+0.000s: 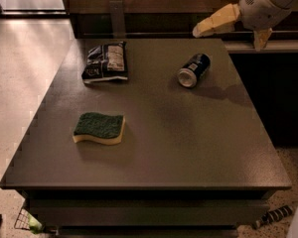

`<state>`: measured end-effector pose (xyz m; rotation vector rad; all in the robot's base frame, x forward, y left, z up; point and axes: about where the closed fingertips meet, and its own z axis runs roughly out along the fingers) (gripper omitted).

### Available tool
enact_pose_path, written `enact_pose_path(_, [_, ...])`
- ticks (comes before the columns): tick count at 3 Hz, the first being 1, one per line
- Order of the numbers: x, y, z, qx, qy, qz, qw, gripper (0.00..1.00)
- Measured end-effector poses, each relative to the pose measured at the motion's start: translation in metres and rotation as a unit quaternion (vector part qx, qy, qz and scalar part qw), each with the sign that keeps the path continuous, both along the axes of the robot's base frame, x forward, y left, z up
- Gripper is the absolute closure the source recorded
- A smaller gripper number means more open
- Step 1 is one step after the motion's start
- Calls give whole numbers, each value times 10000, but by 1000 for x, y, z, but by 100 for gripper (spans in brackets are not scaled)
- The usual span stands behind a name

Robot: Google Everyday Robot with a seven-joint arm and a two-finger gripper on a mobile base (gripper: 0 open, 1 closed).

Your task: Place pepsi can upright

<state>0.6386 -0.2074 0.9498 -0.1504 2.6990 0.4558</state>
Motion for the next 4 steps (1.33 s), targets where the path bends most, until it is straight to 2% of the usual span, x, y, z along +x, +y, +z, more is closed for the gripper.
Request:
enact_pose_path(1, [22, 13, -24, -203, 634, -858, 9941, 0])
enact_pose_path(2, [32, 21, -35, -304, 922, -1362, 9859, 0])
enact_pose_path(3, [43, 25, -50, -265, 1198, -1738, 9771, 0])
enact_pose_path(4, [55, 22, -73, -165, 1566, -2181, 9631, 0])
